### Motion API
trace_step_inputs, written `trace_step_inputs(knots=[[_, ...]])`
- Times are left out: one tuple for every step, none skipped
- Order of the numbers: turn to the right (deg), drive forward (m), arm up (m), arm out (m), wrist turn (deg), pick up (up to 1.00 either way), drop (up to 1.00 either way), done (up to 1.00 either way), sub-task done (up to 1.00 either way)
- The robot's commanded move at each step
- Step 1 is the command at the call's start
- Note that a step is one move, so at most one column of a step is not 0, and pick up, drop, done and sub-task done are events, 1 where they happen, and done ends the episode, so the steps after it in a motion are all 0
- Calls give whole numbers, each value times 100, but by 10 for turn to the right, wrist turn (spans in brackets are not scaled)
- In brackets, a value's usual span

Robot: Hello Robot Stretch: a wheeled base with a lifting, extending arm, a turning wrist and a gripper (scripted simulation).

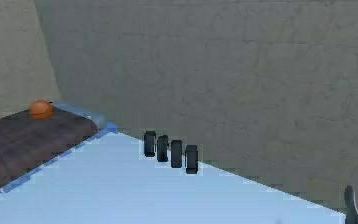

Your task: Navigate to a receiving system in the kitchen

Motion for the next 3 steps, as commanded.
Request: trace_step_inputs(knots=[[450, 0, 0, 0, 0, 0, 0, 0, 0], [450, 0, 0, 0, 0, 0, 0, 0, 0], [450, 0, 0, 0, 0, 0, 0, 0, 0]])
